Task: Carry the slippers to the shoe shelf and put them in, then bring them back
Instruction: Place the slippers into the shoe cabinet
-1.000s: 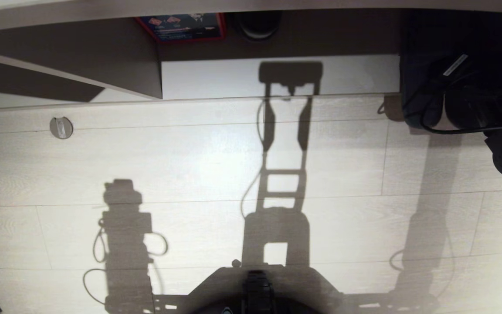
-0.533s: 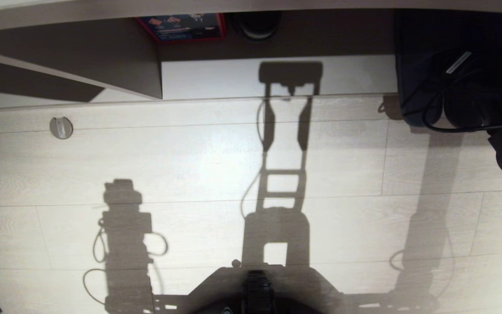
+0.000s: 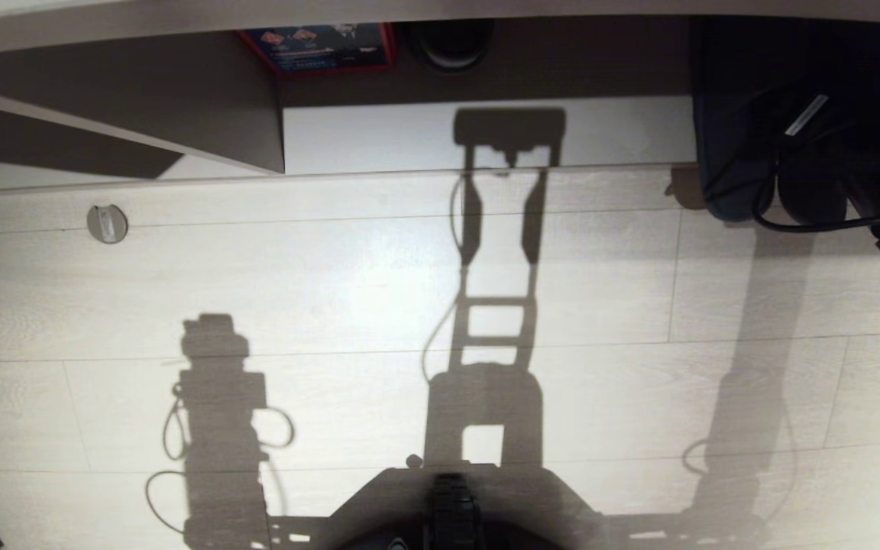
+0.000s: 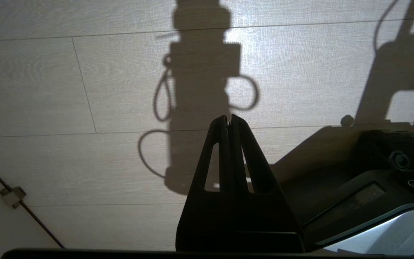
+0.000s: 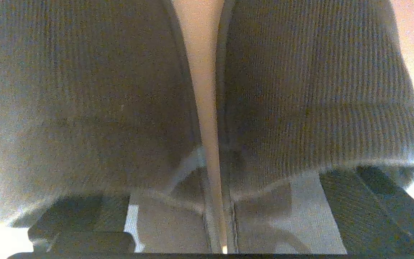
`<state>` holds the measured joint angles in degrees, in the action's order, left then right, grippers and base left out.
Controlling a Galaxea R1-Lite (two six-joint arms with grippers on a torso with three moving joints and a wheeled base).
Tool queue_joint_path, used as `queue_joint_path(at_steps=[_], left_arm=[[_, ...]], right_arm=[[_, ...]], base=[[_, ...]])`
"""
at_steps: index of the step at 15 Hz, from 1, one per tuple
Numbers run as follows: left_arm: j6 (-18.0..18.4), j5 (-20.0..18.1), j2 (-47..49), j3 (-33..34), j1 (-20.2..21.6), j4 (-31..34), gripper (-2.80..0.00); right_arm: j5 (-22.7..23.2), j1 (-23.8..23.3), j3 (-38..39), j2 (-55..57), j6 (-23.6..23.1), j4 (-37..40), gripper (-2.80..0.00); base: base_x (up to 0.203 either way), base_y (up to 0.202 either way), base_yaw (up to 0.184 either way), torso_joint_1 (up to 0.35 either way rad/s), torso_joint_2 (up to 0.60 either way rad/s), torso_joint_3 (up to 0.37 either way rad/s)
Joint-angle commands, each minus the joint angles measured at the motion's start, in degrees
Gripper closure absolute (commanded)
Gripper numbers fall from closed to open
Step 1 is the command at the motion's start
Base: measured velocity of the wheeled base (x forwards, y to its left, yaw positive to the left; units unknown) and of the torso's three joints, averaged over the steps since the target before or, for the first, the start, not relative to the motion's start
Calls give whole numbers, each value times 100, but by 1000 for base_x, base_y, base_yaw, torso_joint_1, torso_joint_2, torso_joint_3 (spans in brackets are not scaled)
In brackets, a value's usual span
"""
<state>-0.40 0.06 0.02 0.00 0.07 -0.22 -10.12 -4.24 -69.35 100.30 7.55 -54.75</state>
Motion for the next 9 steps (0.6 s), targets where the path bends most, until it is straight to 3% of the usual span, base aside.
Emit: queue_joint_path(at_steps=[1,9], left_arm=[[-4,2,-2,0,1,-4,0],[5,2,-2,0,1,-4,0]], right_arm=[[0,4,73,-170,4,72,-280],[98,35,581,-872,33,566,-280]], base=[[0,0,0,0,0,0],[0,0,0,0,0,0]])
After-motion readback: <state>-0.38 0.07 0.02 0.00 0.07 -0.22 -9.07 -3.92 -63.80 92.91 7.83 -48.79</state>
